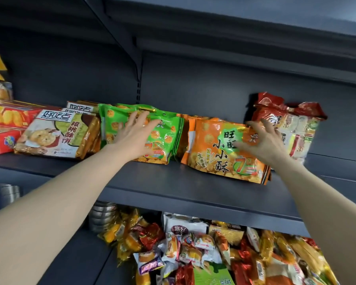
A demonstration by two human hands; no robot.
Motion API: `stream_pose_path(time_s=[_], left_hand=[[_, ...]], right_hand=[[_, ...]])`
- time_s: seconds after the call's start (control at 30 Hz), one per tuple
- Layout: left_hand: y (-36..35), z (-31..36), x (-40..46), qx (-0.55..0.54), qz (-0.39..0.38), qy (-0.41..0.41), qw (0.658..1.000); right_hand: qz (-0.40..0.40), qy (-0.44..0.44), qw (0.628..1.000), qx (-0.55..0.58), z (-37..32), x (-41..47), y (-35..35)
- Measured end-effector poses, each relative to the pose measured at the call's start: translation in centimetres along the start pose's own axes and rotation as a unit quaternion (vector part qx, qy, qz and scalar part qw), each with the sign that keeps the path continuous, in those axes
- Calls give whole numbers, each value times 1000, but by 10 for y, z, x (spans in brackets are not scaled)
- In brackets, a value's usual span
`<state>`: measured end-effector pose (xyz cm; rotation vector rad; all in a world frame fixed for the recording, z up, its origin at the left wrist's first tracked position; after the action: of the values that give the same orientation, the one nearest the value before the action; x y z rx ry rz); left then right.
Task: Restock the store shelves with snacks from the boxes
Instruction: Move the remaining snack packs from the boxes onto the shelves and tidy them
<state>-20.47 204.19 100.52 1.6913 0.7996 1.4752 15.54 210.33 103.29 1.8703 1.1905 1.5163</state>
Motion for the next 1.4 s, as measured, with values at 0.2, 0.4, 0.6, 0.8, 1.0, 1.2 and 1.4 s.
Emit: stream_pose_path(time_s=[0.2, 0.4, 0.6, 0.8, 1.0, 1.2, 1.4], left_hand=[[-13, -8, 1, 33, -14, 13, 999], [-17, -13, 3, 38, -15, 6, 999], [-2, -20, -9, 35, 13, -19, 999], [31, -47, -50, 50, 94, -11, 994], [64, -106, -136, 62, 106, 43, 991], [79, -199, -266, 74, 87, 111, 987], [72, -283, -422, 89, 28, 189, 977]], right_hand=[[1, 53, 998, -22, -26, 15, -38], [72, 93, 979, -167, -38, 29, -51], [154, 143, 964, -161, -65, 18, -41], [188, 200, 950, -146, -131, -13, -39], [206, 258, 937, -112, -226, -75, -53], [187, 337, 921, -60, -346, -171, -91], [125, 411, 903, 22, -452, -294, -160]])
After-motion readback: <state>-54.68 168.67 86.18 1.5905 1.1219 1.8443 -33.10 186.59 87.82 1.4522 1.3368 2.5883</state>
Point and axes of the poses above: each hand's wrist, its own x-axis towards the middle knuckle, its own y-axis out of the back of the hand, z = x × y, the point moved 5 cm from there along x, towards the middle knuckle, and after that the axes turned 7 degrees about -y, right-handed, at the moved point
